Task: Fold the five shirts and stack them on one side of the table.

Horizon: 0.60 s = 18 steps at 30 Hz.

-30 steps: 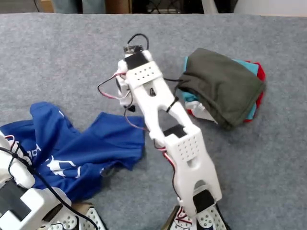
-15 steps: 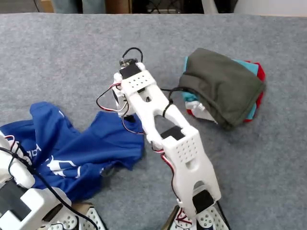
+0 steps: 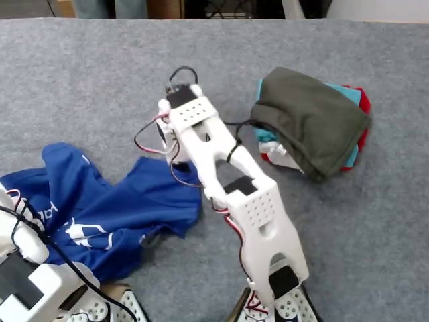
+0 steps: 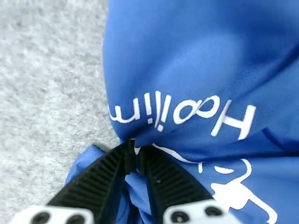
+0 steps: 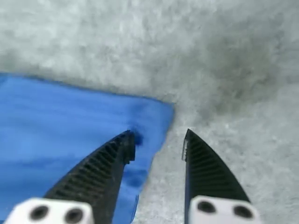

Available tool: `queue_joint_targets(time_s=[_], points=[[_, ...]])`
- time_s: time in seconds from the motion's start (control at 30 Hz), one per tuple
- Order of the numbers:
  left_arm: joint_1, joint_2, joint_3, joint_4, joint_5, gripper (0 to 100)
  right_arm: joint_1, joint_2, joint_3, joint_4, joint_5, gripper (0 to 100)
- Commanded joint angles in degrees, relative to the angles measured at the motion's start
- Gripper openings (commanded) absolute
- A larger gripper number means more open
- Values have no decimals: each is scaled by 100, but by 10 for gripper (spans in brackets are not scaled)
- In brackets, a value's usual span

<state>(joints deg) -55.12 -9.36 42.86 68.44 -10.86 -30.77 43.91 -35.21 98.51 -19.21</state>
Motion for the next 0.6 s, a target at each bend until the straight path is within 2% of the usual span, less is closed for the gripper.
queue_joint_targets(time_s=[0.0, 0.57], points=[[-48, -123, -215, -70, 26, 30, -53, -514, -549, 176, 26, 177], [-48, -123, -207, -53, 26, 30, -123, 760, -673, -141, -651, 177]])
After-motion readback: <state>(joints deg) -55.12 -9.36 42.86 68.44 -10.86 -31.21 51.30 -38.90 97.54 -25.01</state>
